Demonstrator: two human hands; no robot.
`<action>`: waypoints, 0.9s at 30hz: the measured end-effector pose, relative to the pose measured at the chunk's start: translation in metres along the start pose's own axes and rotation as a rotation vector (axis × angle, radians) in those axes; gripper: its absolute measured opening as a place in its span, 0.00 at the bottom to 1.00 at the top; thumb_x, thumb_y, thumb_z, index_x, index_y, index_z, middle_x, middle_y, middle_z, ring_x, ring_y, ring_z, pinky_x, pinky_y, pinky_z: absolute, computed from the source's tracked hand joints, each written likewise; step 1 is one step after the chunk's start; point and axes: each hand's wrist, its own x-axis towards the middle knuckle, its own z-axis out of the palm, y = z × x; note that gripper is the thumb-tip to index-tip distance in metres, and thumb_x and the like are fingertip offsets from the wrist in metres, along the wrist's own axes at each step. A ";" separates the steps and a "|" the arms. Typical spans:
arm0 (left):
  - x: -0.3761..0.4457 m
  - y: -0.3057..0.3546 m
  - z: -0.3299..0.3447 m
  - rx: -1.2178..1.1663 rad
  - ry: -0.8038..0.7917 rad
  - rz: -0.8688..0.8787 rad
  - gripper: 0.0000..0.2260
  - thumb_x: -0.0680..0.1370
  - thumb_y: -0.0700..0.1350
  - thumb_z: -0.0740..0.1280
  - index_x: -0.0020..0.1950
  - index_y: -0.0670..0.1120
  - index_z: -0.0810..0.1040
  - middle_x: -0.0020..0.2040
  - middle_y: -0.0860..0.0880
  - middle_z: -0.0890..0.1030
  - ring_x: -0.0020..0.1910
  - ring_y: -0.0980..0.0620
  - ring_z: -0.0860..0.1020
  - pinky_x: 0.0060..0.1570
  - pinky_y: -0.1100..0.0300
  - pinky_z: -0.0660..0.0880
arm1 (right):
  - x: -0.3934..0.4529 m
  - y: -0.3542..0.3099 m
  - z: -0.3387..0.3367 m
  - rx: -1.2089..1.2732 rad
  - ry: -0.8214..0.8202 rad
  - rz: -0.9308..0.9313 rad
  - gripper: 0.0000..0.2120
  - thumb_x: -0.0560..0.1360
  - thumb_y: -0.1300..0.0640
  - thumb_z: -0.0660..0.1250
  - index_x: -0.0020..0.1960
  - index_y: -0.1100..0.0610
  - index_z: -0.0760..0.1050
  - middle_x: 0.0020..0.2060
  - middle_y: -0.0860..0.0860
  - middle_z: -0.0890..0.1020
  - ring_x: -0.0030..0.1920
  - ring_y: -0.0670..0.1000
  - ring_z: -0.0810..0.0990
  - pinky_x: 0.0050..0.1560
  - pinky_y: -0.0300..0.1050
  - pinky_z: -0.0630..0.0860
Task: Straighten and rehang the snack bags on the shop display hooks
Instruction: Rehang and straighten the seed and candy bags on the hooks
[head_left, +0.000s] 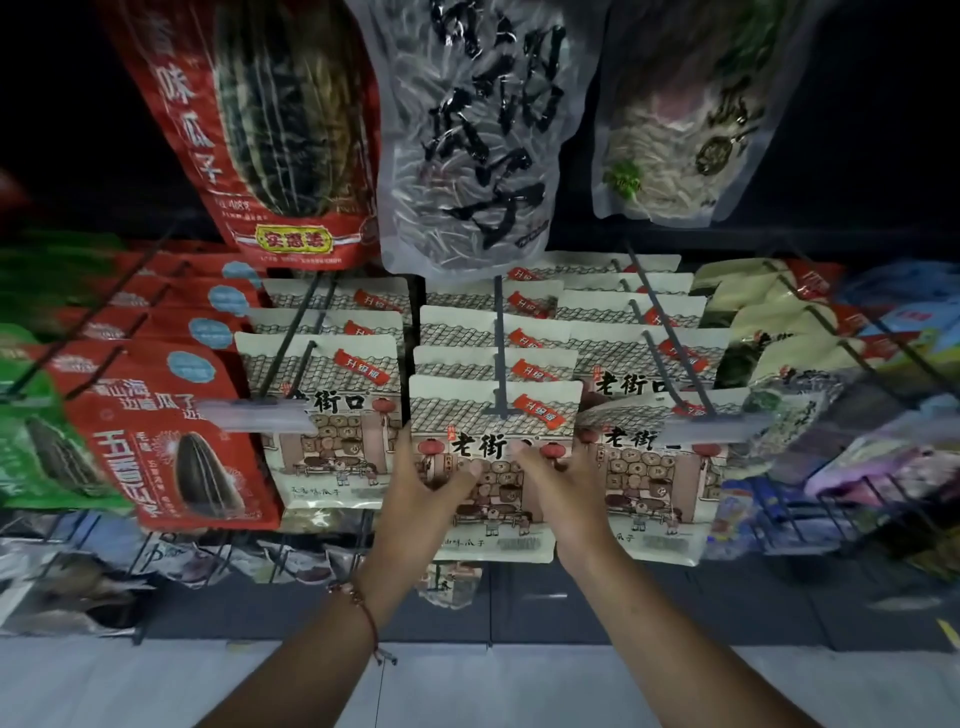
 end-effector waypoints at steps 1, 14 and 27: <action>0.001 0.001 0.002 -0.020 0.010 0.007 0.42 0.74 0.54 0.73 0.80 0.53 0.50 0.71 0.59 0.62 0.71 0.57 0.60 0.67 0.57 0.60 | -0.001 -0.002 0.000 0.001 -0.002 -0.028 0.13 0.73 0.50 0.73 0.54 0.43 0.73 0.46 0.31 0.74 0.46 0.32 0.73 0.49 0.37 0.69; -0.003 -0.018 0.013 -0.075 0.077 0.013 0.23 0.76 0.51 0.72 0.66 0.62 0.66 0.64 0.60 0.75 0.63 0.64 0.74 0.67 0.53 0.70 | -0.008 0.006 0.006 0.021 0.131 0.013 0.14 0.74 0.51 0.73 0.59 0.50 0.78 0.53 0.45 0.83 0.56 0.47 0.80 0.55 0.46 0.75; -0.010 -0.025 -0.027 0.686 -0.079 0.071 0.24 0.79 0.60 0.62 0.70 0.51 0.63 0.56 0.51 0.78 0.46 0.53 0.80 0.39 0.59 0.78 | -0.049 0.021 -0.004 -0.254 0.343 -0.221 0.22 0.76 0.54 0.69 0.69 0.44 0.72 0.61 0.36 0.72 0.62 0.45 0.76 0.57 0.54 0.79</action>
